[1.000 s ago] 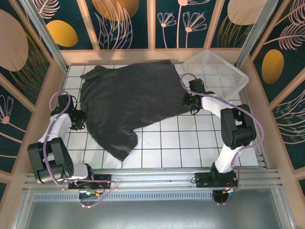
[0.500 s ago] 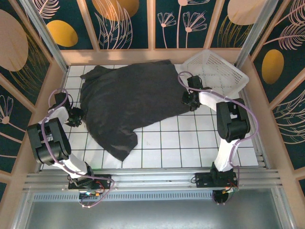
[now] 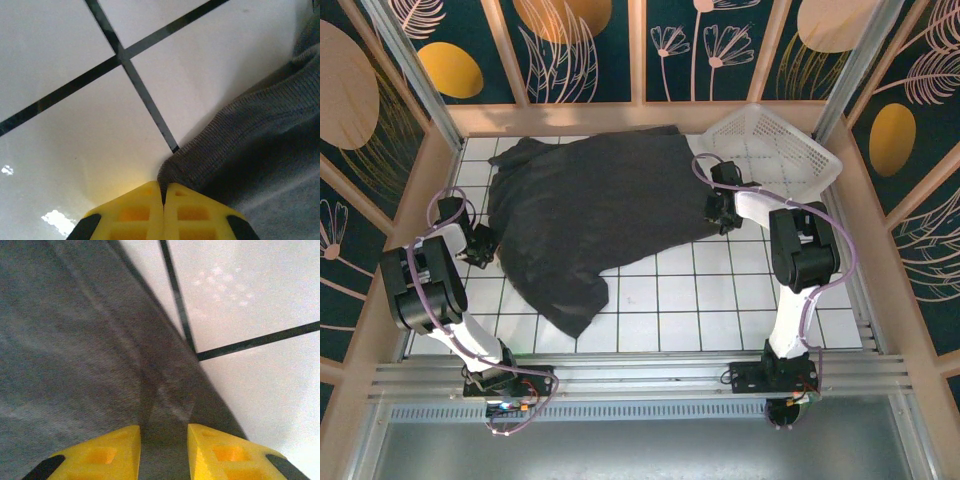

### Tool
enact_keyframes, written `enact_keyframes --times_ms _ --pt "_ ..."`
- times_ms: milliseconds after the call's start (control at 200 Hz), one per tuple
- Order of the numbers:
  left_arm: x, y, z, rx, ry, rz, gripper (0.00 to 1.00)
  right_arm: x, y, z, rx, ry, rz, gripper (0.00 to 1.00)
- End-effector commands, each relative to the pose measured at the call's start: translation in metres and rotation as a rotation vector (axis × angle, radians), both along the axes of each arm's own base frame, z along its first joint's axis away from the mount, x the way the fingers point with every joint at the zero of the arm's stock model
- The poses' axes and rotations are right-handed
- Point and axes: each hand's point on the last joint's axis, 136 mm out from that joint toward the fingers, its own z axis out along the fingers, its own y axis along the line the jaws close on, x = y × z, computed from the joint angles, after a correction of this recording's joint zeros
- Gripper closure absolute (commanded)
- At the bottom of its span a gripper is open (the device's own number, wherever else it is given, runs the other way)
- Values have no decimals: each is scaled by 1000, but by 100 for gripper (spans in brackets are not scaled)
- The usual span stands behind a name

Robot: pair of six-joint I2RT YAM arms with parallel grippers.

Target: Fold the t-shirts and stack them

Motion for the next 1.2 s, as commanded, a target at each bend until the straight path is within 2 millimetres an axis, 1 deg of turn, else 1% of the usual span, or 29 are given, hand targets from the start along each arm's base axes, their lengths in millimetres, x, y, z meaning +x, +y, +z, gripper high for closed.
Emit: enact_keyframes --times_ms 0,105,165,225,240,310,355,415,455,525,601,666,736,791,866,956,1051,1196 --pt "-7 10 -12 57 68 3 100 -2 -29 3 -126 13 -38 71" --pt "-5 19 -7 89 81 -2 100 -7 -40 2 -144 23 -45 74" --pt "-5 21 -7 94 88 -6 100 -10 -44 0 -148 27 -42 74" --pt "-7 21 -9 95 97 -17 100 -11 -45 2 -148 19 -29 72" --pt "2 24 -1 105 75 -18 100 -11 -45 2 -146 16 -25 71" --pt "4 26 1 117 78 -27 100 -11 -41 5 -133 6 -3 71" --pt "4 27 2 123 80 -34 100 -10 -39 5 -128 11 7 73" --pt "3 29 3 131 90 -40 100 -11 -38 5 -131 16 10 78" --pt "3 30 5 138 89 -46 100 -11 -38 8 -131 6 9 80" --pt "3 31 8 152 90 -54 100 -9 -33 19 -132 -30 12 82" --pt "2 32 9 160 97 -67 100 -7 -24 35 -135 -80 28 82" --pt "2 33 11 168 98 -71 100 -4 -11 48 -121 -126 53 82" --pt "2 33 11 169 99 -76 100 -3 4 52 -99 -149 93 80" --pt "2 33 10 165 98 -79 100 -2 13 47 -81 -135 114 79" --pt "2 33 9 162 101 -79 100 -2 22 32 -52 -93 138 79" --pt "3 34 8 168 105 -82 100 -3 23 17 -59 -53 148 82" --pt "4 37 9 186 115 -85 100 -8 8 -2 -114 23 114 86" --pt "4 46 11 215 131 -88 100 -24 -22 -19 -188 115 62 88"
